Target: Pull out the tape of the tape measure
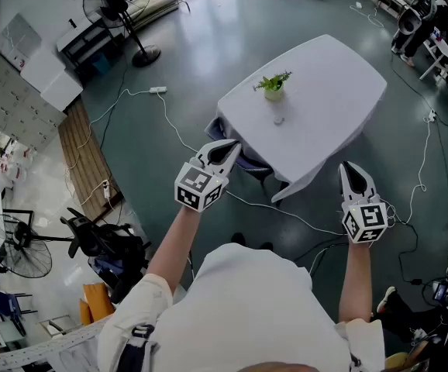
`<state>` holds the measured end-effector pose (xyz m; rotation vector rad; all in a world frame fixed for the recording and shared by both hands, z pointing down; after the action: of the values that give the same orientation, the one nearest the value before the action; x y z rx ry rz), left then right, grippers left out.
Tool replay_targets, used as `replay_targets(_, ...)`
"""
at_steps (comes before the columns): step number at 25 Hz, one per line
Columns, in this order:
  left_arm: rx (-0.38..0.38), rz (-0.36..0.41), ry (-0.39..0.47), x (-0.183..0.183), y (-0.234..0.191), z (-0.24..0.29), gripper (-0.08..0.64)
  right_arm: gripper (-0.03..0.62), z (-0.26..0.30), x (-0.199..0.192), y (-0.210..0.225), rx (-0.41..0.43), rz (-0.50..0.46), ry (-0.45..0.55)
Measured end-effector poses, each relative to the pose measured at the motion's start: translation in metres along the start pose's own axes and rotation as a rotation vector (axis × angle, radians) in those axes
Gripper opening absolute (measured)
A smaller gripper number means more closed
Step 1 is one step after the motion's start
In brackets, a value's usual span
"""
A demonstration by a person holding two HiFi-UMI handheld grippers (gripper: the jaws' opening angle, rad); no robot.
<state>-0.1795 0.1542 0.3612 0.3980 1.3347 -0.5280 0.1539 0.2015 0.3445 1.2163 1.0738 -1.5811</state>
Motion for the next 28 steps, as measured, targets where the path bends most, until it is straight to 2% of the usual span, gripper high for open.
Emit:
replay_targets(16, -0.027, 0.013, -0.015, -0.013, -0.009, 0.011, 0.009, 0.037, 0.015, -0.009, -0.008, 0.000, -0.005, -0.027)
replay_targets(25, -0.018, -0.020, -0.019, -0.027, -0.019, 0.007, 0.011, 0.040, 0.013, -0.023, -0.023, -0.014, 0.007, -0.076)
replay_targets(26, -0.018, -0.024, -0.020, -0.028, -0.021, 0.006, 0.028, 0.040, 0.013, -0.025, -0.026, -0.014, 0.009, -0.081)
replay_targets(28, -0.021, -0.029, -0.023, -0.031, -0.023, 0.005, 0.108, 0.041, 0.013, -0.027, -0.030, -0.016, 0.013, -0.090)
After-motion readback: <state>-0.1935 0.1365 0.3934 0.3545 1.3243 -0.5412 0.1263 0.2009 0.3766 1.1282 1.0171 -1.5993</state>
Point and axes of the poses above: the fingertips, and each gripper's own axes: z forward along the fingers, y to its right, x out of its top, the point moved 6 cm from there along -z, backward along the fingers, and after that the axes turned 12 degrees about -x, right-handed, at the moved point
